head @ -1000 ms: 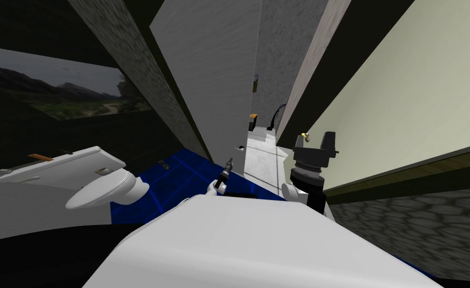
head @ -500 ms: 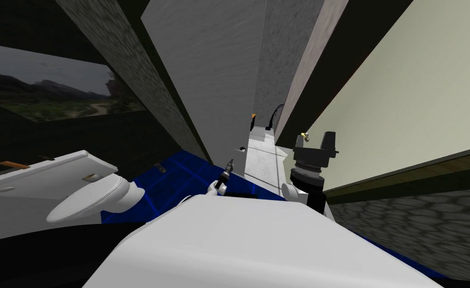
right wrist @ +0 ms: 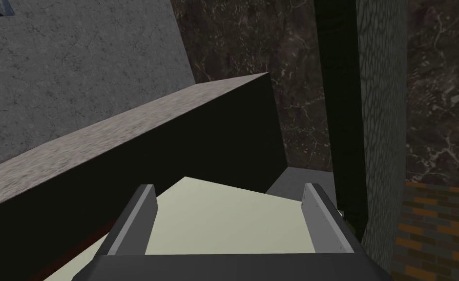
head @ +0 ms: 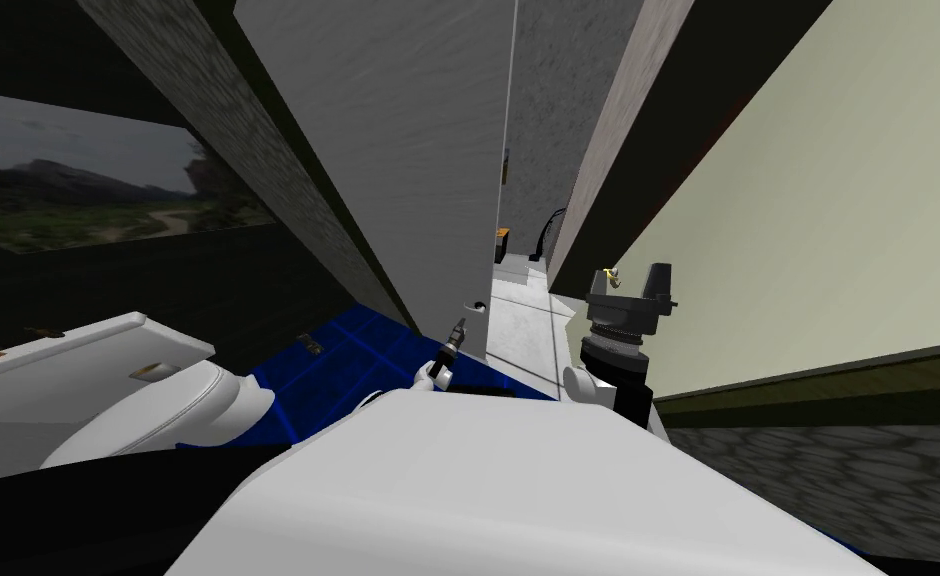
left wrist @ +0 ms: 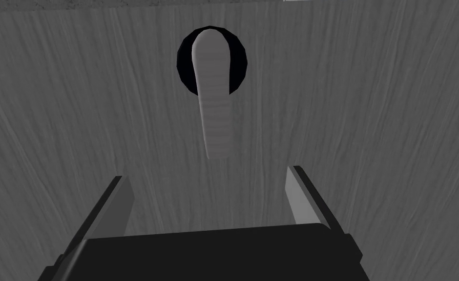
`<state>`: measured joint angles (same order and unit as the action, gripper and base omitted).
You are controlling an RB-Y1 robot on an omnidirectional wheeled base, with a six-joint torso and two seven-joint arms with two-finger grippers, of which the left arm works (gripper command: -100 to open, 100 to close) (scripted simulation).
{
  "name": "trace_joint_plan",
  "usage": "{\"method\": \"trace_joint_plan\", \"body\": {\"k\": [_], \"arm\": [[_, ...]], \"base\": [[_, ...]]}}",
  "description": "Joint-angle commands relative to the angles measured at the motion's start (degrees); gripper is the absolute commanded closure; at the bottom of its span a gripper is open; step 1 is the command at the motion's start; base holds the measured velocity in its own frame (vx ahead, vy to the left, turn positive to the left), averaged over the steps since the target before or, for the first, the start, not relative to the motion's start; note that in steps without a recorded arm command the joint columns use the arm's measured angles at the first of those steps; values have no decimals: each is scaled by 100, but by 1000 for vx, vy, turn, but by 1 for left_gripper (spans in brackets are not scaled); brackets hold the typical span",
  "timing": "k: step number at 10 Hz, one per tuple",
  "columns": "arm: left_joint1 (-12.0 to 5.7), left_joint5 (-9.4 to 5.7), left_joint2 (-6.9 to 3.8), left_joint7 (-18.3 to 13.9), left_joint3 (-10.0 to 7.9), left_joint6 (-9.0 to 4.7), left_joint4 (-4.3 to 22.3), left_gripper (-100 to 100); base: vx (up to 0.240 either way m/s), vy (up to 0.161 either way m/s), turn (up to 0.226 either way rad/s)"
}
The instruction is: Push the door open
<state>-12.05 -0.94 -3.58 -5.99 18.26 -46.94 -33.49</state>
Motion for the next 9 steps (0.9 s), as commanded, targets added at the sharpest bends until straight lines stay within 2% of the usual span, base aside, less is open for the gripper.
{"method": "trace_joint_plan", "body": {"k": [1, 6, 7, 8, 9], "arm": [[4, -7, 1, 14, -22, -7, 10, -100], [1, -30, 97, 60, -92, -29, 56, -100], [5, -26, 83, 56, -83, -22, 45, -100], [5, -26, 83, 56, -83, -22, 45, 100], [5, -26, 83, 56, -83, -22, 45, 100]], "base": [[176, -52, -26], [200, -77, -29], [96, -32, 1], [-15, 4, 4], [-33, 14, -6]]}}
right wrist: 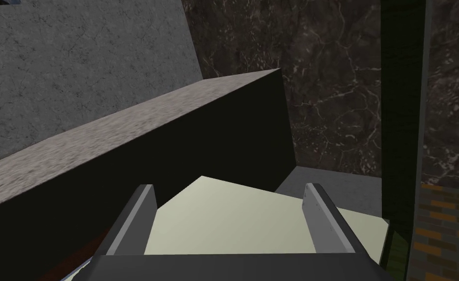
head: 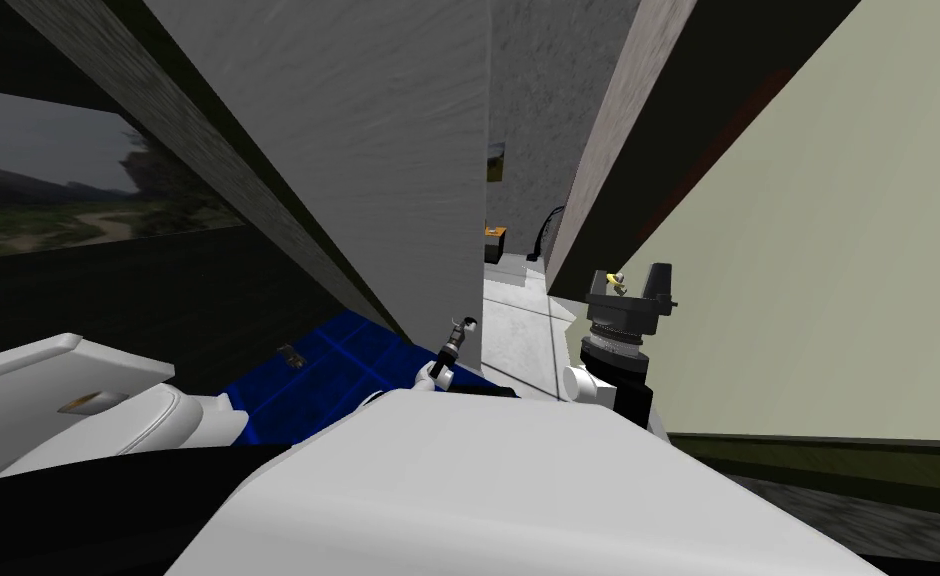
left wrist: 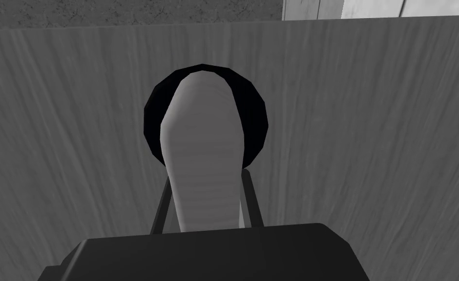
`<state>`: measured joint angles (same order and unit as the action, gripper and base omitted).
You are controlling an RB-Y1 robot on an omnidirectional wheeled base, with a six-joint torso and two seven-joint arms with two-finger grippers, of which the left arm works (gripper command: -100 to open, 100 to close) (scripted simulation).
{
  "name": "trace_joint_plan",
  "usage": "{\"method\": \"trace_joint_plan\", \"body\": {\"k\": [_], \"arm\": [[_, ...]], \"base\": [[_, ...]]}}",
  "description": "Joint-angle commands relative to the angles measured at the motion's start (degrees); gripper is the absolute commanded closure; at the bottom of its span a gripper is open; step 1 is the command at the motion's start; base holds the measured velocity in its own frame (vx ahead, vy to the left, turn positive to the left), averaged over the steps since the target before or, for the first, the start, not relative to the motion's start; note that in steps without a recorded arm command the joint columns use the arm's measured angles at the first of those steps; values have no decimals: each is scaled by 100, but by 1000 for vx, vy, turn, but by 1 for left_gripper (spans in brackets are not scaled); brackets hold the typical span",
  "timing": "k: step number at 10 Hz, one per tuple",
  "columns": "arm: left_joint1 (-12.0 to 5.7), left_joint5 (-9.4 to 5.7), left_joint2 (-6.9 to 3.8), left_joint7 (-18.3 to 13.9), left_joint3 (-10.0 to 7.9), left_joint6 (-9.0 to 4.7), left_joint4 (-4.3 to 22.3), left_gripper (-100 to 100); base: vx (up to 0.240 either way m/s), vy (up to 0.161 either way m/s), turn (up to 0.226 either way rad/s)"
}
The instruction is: Push the door open
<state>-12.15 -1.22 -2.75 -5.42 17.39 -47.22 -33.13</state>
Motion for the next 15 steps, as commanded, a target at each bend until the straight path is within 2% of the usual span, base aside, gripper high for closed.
{"method": "trace_joint_plan", "body": {"k": [1, 4, 5, 7, 9, 10, 12, 14, 15], "arm": [[15, 2, -1, 0, 4, 5, 9, 100], [15, 2, -1, 0, 4, 5, 9, 100], [25, -35, -50, 34, -81, 22, 29, 100], [25, -69, -82, 61, -156, 22, 35, 100], [25, -69, -82, 61, -156, 22, 35, 100], [24, -125, -127, 105, -279, 23, 45, 100], [24, -159, -149, 132, -353, 23, 51, 100], [23, -230, -190, 188, -512, 25, 63, 100], [23, -230, -190, 188, -512, 25, 63, 100]], "base": [[-28, 11, -7], [-9, 3, 2], [114, -66, 26], [155, -98, 47], [79, -33, -2], [121, -51, 46], [158, -108, 67], [151, -126, 57], [127, -93, 43]]}}
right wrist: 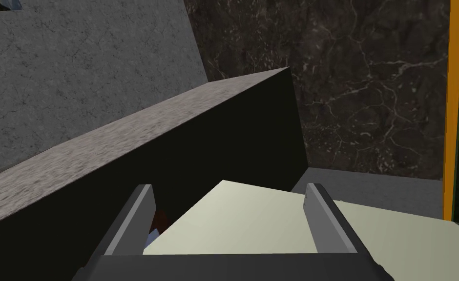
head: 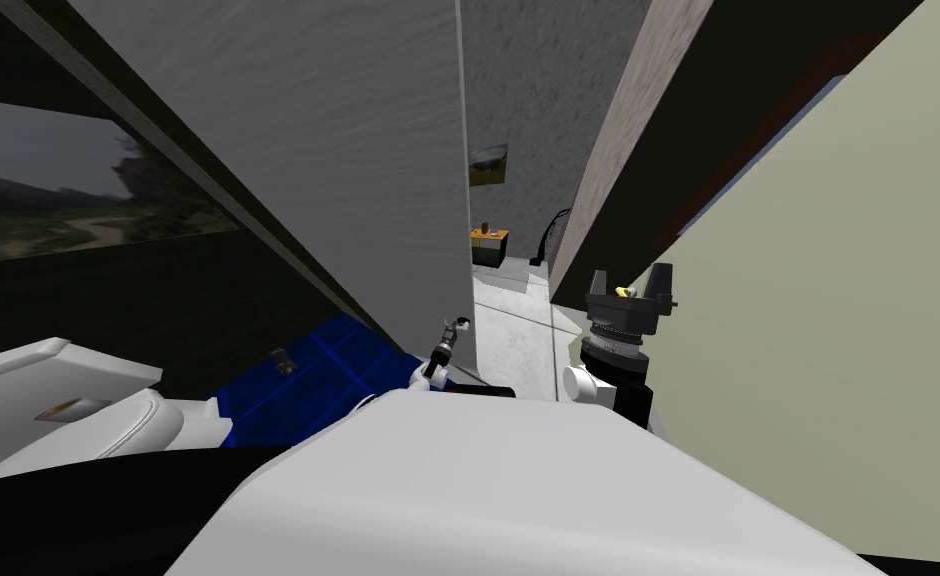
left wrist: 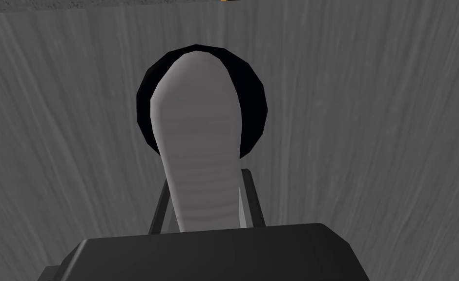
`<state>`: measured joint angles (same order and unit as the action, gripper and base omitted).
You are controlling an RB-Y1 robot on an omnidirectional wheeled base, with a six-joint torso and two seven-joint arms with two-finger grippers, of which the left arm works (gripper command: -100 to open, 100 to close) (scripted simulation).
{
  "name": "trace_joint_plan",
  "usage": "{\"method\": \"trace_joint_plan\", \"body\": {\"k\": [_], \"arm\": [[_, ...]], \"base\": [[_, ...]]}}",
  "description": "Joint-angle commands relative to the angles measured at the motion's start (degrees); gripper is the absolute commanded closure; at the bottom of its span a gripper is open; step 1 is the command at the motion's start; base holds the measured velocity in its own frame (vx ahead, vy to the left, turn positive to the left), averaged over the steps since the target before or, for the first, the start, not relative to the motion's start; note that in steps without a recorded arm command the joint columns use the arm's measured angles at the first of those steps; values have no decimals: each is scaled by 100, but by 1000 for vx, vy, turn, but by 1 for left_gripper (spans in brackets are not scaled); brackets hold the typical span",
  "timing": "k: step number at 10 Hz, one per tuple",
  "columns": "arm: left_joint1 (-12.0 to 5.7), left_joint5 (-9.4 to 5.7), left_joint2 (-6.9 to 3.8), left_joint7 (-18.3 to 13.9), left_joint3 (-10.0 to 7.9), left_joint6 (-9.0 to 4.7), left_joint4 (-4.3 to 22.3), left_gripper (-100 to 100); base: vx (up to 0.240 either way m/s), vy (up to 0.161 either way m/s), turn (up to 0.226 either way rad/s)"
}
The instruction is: Push the door open
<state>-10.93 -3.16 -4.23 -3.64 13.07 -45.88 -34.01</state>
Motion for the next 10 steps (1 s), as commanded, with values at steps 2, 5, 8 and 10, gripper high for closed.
{"method": "trace_joint_plan", "body": {"k": [2, 5, 8, 10], "arm": [[-100, -115, -75, 72, -252, -109, 165, 100], [-100, -176, -93, 120, -387, -108, 175, 100], [-101, -237, -107, 169, -522, -107, 186, 100], [-102, -317, -116, 232, -699, -106, 200, 100]], "base": [[147, -101, 56], [89, -75, 38], [141, -119, 70], [136, -134, 67]]}}
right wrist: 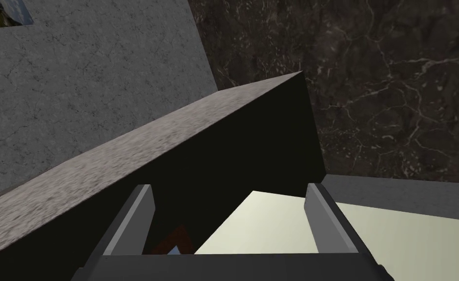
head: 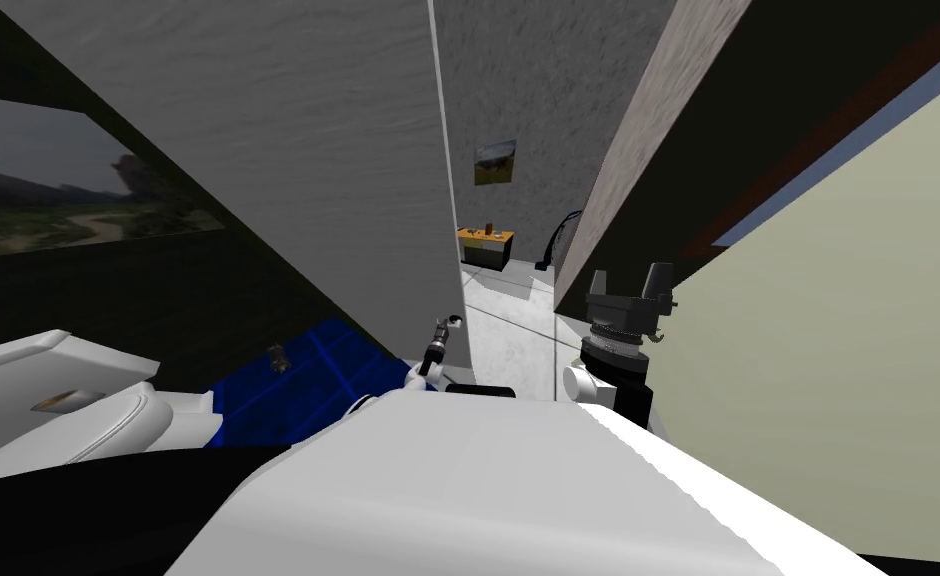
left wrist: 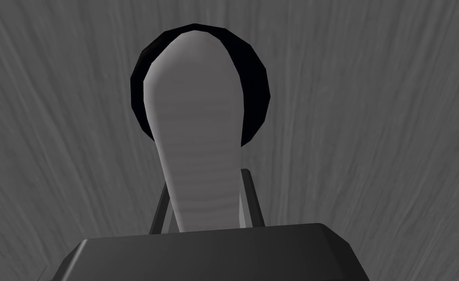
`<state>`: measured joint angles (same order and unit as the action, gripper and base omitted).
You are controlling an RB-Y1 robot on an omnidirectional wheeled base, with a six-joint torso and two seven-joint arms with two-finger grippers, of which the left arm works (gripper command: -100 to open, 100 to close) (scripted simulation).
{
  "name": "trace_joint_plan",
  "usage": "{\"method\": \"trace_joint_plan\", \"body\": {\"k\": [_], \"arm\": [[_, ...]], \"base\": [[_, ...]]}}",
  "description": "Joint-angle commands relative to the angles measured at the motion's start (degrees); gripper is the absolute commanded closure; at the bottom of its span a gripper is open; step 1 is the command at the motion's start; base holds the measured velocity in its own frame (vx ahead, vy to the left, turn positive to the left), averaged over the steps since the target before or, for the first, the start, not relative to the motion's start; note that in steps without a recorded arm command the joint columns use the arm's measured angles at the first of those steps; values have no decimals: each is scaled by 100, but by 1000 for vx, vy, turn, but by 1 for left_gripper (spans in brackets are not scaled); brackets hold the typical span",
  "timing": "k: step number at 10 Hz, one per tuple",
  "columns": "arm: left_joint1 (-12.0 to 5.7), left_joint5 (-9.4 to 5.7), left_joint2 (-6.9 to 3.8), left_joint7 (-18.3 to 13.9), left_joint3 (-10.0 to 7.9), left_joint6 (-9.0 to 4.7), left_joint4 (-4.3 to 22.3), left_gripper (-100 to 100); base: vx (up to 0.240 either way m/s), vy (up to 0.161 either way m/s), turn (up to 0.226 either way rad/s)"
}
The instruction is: Push the door open
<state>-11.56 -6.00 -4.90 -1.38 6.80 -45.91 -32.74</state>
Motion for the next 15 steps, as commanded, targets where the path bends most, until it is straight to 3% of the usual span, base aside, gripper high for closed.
{"method": "trace_joint_plan", "body": {"k": [1, 9, 10, 11, 15], "arm": [[-39, -71, -50, 36, -155, -101, 79, 100], [-41, -284, -15, 205, -627, -98, 116, 100], [-4, -279, -52, 197, -617, -84, 110, 100], [-4, -340, -84, 233, -720, -93, 110, 100], [0, -458, -111, 309, -908, -103, 125, 100]], "base": [[144, -151, 95], [159, -118, 65], [75, -40, 45], [147, -65, 57], [167, -74, 47]]}}
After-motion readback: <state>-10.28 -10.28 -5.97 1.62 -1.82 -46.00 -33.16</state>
